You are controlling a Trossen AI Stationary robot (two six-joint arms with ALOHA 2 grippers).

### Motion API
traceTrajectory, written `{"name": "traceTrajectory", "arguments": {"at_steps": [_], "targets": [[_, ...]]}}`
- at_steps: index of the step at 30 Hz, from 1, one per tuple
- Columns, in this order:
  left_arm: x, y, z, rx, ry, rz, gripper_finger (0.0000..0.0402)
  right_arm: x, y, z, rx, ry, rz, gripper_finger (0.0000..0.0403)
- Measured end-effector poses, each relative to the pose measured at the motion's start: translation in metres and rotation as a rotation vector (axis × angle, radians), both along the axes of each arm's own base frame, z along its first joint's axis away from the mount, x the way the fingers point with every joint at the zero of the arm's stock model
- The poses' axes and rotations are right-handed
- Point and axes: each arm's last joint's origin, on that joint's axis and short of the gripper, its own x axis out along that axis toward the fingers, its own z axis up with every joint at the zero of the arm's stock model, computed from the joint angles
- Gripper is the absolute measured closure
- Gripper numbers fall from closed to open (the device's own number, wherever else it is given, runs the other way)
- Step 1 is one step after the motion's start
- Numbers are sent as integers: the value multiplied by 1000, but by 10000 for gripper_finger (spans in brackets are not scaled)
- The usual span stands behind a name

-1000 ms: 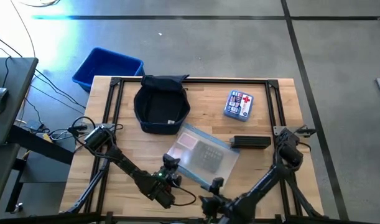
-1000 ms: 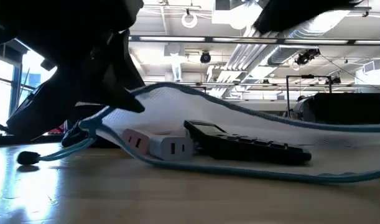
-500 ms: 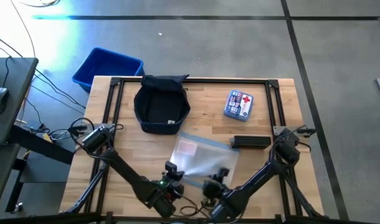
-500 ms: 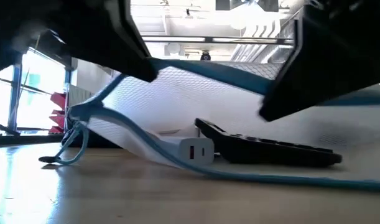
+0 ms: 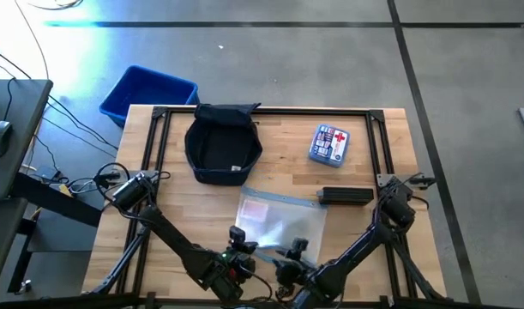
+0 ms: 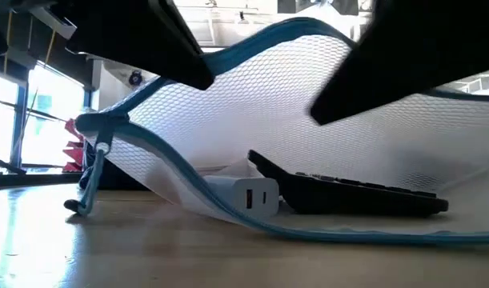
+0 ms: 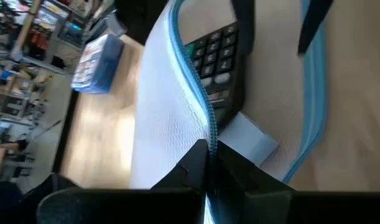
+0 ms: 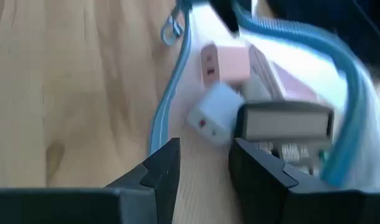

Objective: Unpack backpack
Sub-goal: Remove the black calculator from the transparent zip bag

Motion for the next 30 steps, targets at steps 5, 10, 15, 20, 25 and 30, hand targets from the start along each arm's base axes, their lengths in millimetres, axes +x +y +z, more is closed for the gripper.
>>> {"name": "traceTrajectory", "arguments": {"at_steps": [5, 10, 15, 20, 25, 30], "targets": [[3, -3, 1, -24, -10, -25, 401, 10, -15, -3, -45, 42, 0, 265], [4, -4, 2, -34, -17, -28, 401, 22, -26, -3, 24, 50, -33, 227], [4, -4, 2, -34, -17, -29, 401, 28, -35, -6, 70, 50, -88, 173], [4, -3, 2, -33, -17, -27, 401, 32, -47, -9, 63, 23, -172, 160], [4, -3, 2, -32, -16, -27, 401, 41, -56, -21, 86, 32, -216, 161], [4, -3, 1, -30, -13, -27, 401, 38, -60, -25, 80, -3, -302, 186]]}}
